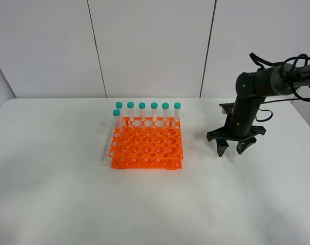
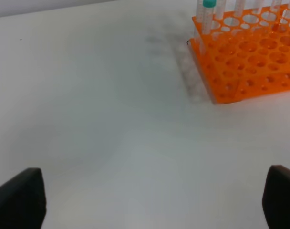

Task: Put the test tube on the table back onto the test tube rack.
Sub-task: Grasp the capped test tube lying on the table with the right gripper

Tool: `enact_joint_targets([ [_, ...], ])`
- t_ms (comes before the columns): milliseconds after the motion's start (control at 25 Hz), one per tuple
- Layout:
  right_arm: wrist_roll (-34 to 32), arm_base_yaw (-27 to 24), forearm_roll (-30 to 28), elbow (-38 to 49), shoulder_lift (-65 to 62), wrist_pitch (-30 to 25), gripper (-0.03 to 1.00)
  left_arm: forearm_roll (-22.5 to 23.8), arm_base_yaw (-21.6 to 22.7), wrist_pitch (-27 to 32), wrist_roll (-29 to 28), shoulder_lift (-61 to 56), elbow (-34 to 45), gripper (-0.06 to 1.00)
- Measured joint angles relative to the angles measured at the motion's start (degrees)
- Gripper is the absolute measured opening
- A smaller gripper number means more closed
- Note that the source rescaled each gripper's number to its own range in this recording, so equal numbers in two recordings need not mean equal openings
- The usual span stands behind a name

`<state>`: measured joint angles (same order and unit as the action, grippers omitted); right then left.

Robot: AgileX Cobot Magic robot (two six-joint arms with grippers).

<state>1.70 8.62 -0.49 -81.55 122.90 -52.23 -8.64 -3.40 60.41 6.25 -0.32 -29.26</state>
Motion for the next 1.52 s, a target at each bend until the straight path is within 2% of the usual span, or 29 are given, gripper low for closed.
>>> enact_joint_targets([
  [720,0.0,0.0,1.29,-0.07,1.33,1.5,0.78,0.0,0.0,0.0,0.0,0.0,0.25,1.0],
  [880,0.0,0.0,1.24,-0.07,1.33,1.5,0.7,0.0,0.0,0.0,0.0,0.0,0.25,1.0],
  [1000,0.0,0.0,1.24,-0.07,1.33,1.44,0.69,0.0,0.0,0.0,0.0,0.0,0.25,1.0],
  [1080,0.0,0.0,1.24,-0.07,1.33,1.16,0.58,0.0,0.0,0.0,0.0,0.0,0.25,1.0],
  [1160,0.0,0.0,1.24,-0.07,1.33,0.73,0.31,0.0,0.0,0.0,0.0,0.0,0.25,1.0],
  [1240,0.0,0.0,1.24,-0.07,1.33,0.07,0.1,0.0,0.0,0.0,0.0,0.0,0.25,1.0],
  [1280,0.0,0.0,1.24,-0.07,1.33,-0.08,0.03,0.0,0.0,0.0,0.0,0.0,0.25,1.0],
  [1320,0.0,0.0,1.24,-0.07,1.33,-0.08,0.0,0.0,0.0,0.0,0.0,0.0,0.25,1.0],
  [1520,0.0,0.0,1.24,-0.07,1.33,-0.1,0.0,0.0,0.0,0.0,0.0,0.0,0.25,1.0],
])
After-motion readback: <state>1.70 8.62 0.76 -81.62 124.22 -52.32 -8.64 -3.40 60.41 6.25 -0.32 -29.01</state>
